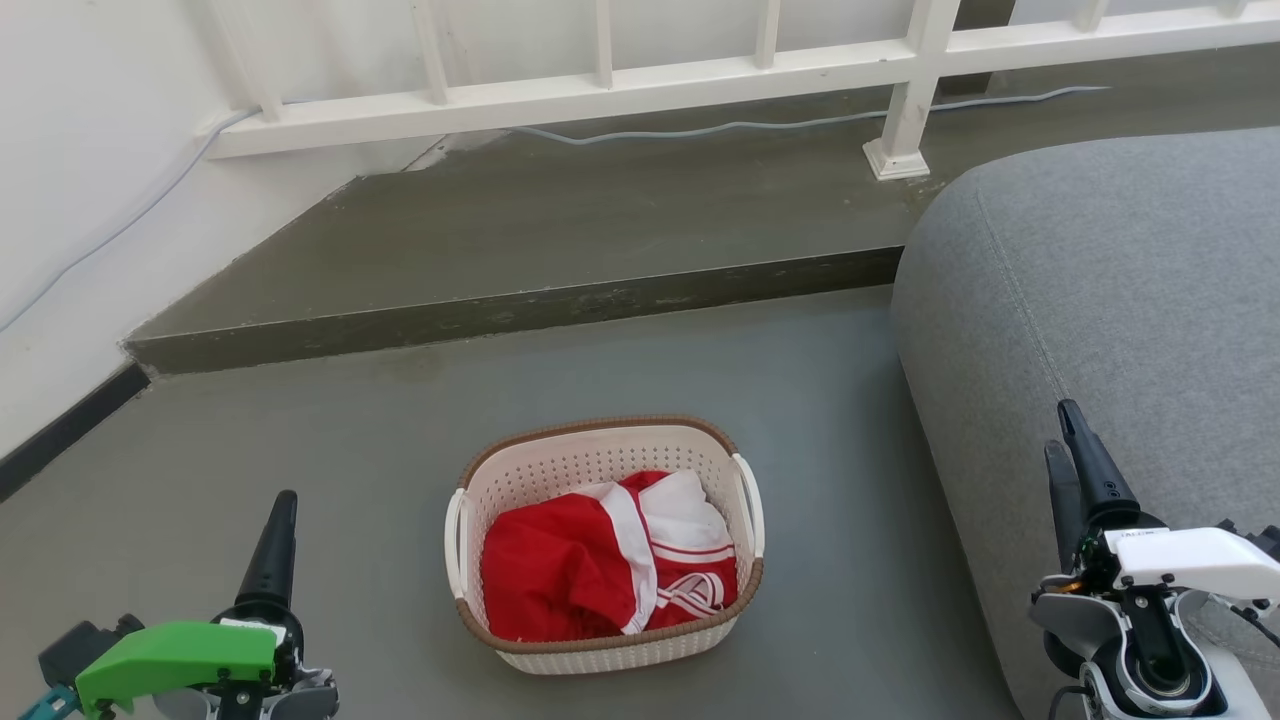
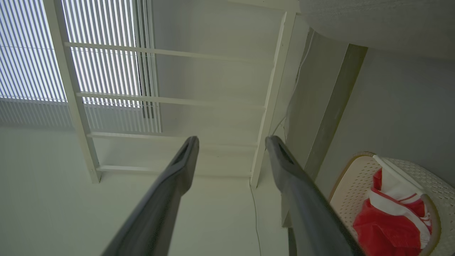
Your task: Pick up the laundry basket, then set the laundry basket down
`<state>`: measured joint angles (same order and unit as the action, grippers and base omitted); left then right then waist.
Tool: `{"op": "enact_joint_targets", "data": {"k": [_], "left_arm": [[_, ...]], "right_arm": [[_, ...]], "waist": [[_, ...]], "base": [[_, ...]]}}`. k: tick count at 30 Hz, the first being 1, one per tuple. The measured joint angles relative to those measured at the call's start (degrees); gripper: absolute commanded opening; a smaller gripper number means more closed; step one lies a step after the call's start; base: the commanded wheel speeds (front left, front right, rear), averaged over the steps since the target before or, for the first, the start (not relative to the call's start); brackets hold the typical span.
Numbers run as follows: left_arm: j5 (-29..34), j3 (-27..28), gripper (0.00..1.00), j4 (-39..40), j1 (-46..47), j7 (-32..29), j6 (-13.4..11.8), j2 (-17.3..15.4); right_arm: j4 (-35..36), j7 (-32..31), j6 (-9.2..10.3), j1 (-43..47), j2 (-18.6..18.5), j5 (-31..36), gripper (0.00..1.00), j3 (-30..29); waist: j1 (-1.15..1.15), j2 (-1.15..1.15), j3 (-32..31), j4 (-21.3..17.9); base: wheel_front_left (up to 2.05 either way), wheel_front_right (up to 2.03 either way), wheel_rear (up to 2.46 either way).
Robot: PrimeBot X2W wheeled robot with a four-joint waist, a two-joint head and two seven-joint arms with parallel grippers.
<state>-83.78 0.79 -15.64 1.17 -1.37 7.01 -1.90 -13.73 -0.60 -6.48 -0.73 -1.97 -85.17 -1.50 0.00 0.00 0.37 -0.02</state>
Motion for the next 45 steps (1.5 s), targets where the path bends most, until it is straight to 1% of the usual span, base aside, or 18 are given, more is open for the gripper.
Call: {"op": "enact_joint_targets", "data": {"k": [5, 10, 13, 15, 22, 29, 39, 45], "left_arm": [[3.9, -1.0, 1.0, 0.3, 0.0, 1.1, 0.0, -1.0], [8.2, -1.5, 1.0, 0.9, 0.1, 1.9, 0.0, -1.4], [13.0, -2.1, 1.0, 1.2, 0.1, 2.5, 0.0, -2.4], [14.9, -2.1, 1.0, 1.3, 0.1, 3.0, -0.1, -2.8], [21.4, -2.9, 1.0, 2.2, 0.4, 4.3, -1.2, -2.6], [29.0, -4.7, 1.0, 3.1, 0.8, 5.6, -2.1, -2.6], [37.9, -6.2, 1.0, 3.9, 1.3, 7.6, -3.5, -2.4], [42.7, -6.7, 1.0, 4.6, 1.3, 8.6, -3.9, -2.3]], "right_arm": [[0.9, 1.1, 0.0, -0.3, -0.8, 2.9, 1.0, 1.6], [1.7, 2.0, -0.01, -0.7, -1.6, 5.9, 1.0, 3.1], [2.0, 2.2, -0.01, -1.0, -1.5, 6.9, 1.0, 3.7], [2.3, 2.7, -0.02, -1.1, -1.6, 8.2, 1.0, 4.1], [3.3, 4.1, -0.03, -1.2, -1.9, 13.3, 1.0, 5.0], [4.1, 5.3, -0.04, -1.5, -3.1, 21.8, 1.0, 5.8], [4.8, 7.2, -0.05, -2.2, -3.0, 30.5, 1.0, 6.5], [5.4, 8.2, -0.05, -2.2, -2.8, 35.0, 1.0, 7.3]], "waist": [[0.0, 0.0, 0.0, 0.0], [0.0, 0.0, 0.0, 0.0], [0.0, 0.0, 0.0, 0.0], [0.0, 0.0, 0.0, -0.1], [0.0, 0.0, 0.0, -0.1], [0.0, 0.0, 0.1, -0.2], [0.0, 0.0, 0.3, -0.2], [0.0, 0.0, 0.3, -0.3]], "base": [[0.0, 0.0, 0.0], [0.0, 0.0, 0.0], [0.0, 0.0, 0.0], [0.0, 0.0, 0.0], [0.0, 0.0, 0.0], [0.0, 0.0, 0.0], [0.0, 0.0, 0.0], [0.0, 0.0, 0.0]]}}
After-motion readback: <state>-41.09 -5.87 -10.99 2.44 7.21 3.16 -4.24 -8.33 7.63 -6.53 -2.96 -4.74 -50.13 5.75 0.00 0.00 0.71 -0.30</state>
